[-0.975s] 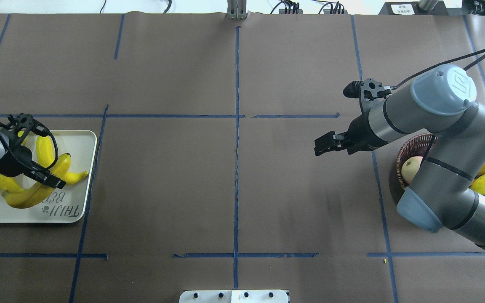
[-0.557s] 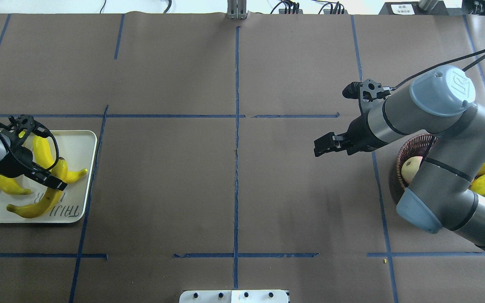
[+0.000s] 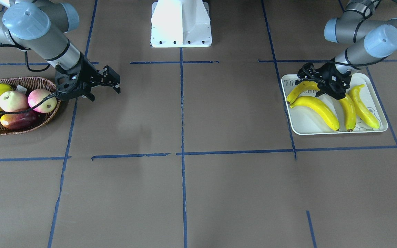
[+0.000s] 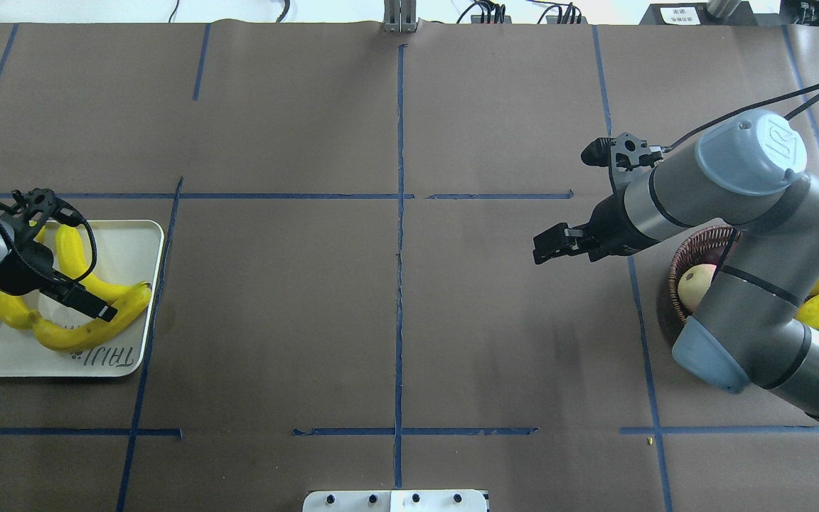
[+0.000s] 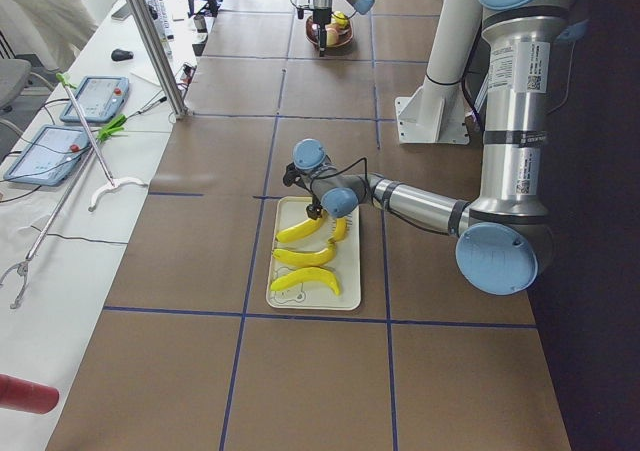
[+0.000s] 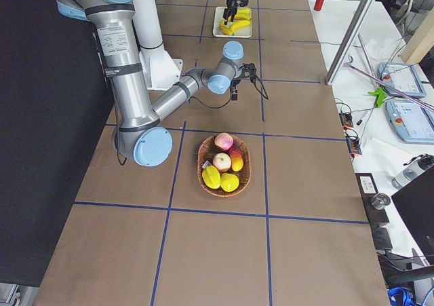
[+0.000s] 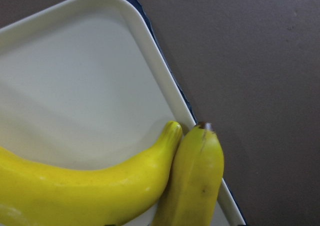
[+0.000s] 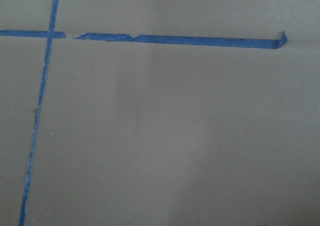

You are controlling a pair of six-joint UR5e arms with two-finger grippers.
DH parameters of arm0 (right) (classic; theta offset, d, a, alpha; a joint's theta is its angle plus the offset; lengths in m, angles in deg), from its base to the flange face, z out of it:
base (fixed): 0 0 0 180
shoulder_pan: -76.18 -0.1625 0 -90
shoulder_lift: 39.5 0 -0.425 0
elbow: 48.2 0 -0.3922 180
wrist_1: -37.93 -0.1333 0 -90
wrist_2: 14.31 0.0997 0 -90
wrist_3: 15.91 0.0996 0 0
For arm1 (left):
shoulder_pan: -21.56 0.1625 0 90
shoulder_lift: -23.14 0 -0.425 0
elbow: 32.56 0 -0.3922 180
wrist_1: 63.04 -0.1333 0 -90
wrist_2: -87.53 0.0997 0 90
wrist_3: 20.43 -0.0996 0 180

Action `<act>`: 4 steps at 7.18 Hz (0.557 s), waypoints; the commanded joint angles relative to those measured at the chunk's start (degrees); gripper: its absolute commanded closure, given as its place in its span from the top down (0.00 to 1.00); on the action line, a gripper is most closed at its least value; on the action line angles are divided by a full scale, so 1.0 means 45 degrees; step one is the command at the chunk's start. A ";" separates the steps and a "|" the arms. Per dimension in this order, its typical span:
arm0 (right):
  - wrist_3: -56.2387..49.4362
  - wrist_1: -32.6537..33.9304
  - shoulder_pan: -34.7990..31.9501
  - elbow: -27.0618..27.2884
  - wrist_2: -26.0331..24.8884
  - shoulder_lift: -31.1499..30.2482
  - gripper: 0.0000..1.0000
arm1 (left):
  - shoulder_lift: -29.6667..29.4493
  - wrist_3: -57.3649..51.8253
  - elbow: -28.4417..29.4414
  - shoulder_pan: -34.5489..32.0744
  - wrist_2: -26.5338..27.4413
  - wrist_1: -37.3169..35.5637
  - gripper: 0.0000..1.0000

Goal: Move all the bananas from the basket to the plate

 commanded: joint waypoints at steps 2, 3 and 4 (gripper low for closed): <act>-0.3250 0.0035 -0.1412 0.0036 0.0729 -0.1750 1.00 | 0.0070 -0.2189 0.1420 -0.1945 0.0050 -0.0108 0.99; -0.4964 0.0035 -0.2289 0.0035 0.1257 -0.2627 1.00 | 0.0071 -0.4526 0.1949 -0.3154 0.0050 -0.0960 0.99; -0.6586 0.0054 -0.2878 -0.0061 0.1320 -0.3370 1.00 | 0.0071 -0.6522 0.1877 -0.4519 0.0050 -0.2689 0.99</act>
